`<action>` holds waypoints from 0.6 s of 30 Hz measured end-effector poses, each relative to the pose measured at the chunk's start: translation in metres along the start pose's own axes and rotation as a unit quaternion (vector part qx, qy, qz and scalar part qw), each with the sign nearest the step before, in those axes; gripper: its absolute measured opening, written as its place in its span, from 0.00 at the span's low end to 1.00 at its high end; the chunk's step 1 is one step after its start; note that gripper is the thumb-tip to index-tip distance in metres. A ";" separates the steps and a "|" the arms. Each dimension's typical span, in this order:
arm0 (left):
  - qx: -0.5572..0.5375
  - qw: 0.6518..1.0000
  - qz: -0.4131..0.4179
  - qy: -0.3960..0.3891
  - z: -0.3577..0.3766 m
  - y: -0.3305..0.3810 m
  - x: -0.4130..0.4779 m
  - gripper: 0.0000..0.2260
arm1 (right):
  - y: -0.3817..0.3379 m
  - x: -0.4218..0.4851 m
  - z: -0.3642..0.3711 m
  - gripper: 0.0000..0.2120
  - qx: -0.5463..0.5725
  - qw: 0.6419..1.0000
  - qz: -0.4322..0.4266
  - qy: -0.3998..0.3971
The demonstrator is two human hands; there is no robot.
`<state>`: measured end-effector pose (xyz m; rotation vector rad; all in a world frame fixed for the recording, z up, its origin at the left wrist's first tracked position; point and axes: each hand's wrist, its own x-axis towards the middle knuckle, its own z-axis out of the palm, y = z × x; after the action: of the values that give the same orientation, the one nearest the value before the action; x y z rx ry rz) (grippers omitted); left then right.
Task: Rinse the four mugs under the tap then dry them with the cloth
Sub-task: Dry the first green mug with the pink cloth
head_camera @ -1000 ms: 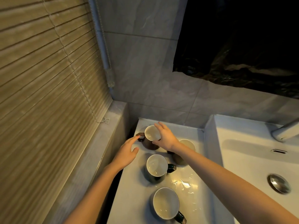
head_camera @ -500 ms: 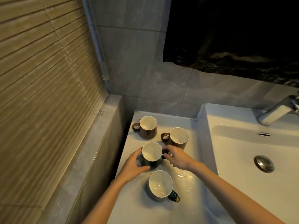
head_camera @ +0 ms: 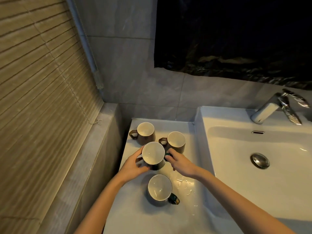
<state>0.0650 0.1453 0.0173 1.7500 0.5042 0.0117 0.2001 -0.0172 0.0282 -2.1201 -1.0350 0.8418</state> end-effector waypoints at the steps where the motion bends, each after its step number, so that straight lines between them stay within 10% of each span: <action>1: 0.004 1.000 0.011 0.000 0.001 0.013 -0.004 0.32 | -0.005 -0.009 -0.009 0.05 0.016 1.000 -0.009 0.020; 10: -0.141 0.989 0.052 -0.001 0.064 0.129 -0.003 0.16 | -0.008 -0.111 -0.119 0.02 -0.115 0.963 -0.150 0.193; 18: -0.125 0.985 0.060 -0.098 0.185 0.204 0.022 0.22 | 0.046 -0.195 -0.203 0.16 -0.440 0.841 -0.163 0.270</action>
<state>0.2030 -0.0505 0.1563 1.5140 0.2410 -0.0126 0.2788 -0.2537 0.1676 -2.5181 -1.5587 -0.5197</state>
